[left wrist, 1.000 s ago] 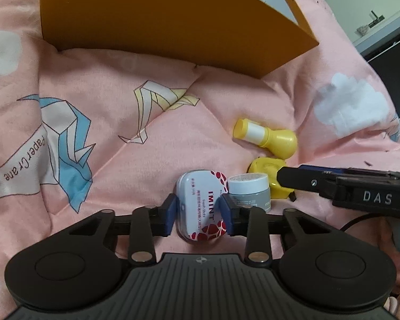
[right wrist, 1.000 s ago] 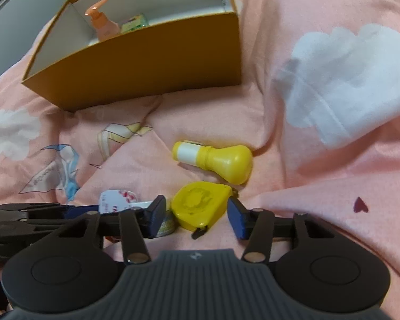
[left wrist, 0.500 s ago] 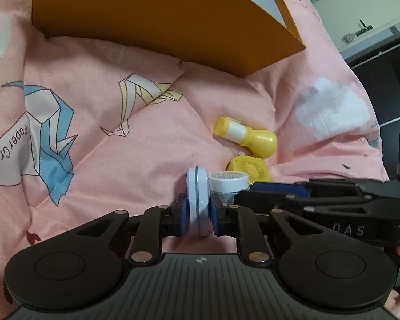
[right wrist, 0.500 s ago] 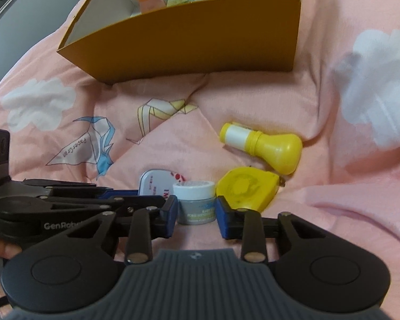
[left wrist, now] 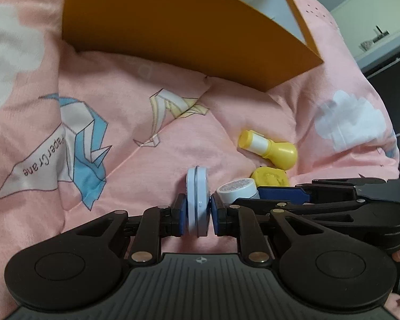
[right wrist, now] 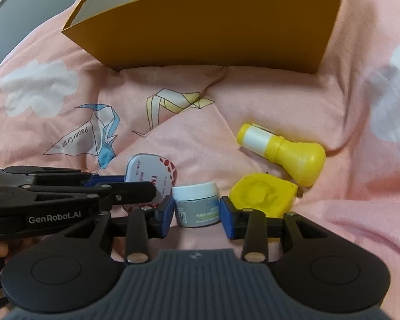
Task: Organize rigid objects
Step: 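Lift the mint tin and white jar and carry them toward the box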
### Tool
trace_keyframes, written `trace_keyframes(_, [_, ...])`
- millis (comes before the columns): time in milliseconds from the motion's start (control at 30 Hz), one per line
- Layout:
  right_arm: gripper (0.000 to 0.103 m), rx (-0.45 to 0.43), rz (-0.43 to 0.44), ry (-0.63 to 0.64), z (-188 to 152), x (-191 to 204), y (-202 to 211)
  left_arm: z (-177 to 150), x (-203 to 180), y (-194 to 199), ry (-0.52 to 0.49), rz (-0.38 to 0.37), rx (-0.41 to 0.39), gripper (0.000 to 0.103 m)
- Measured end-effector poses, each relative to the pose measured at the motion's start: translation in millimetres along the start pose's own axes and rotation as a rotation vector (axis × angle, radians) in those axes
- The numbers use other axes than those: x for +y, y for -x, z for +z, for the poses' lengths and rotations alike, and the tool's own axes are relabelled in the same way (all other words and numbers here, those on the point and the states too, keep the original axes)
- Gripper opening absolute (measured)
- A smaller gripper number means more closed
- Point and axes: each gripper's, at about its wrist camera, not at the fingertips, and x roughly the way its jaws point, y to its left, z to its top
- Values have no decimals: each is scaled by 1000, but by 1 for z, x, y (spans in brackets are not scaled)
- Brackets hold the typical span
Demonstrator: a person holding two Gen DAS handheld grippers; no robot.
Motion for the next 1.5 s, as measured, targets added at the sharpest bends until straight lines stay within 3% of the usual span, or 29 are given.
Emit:
trace_keyframes(533, [39,-3,29,-35,4,-5,-9,-1,0,-7,2,-10,-5,24])
trace_keyframes(867, [39,-114,13,26,1,3,19,0,-6,16,-26,-44,-63,19])
trace_keyframes(1167, [39,-215,-19,106,18,10,49,15,-16,52,-51,-69,-172,19])
trace_keyframes(1500, [39,-389,-63,230,45,30,110,54,-46,103,-121,-120,-350,19])
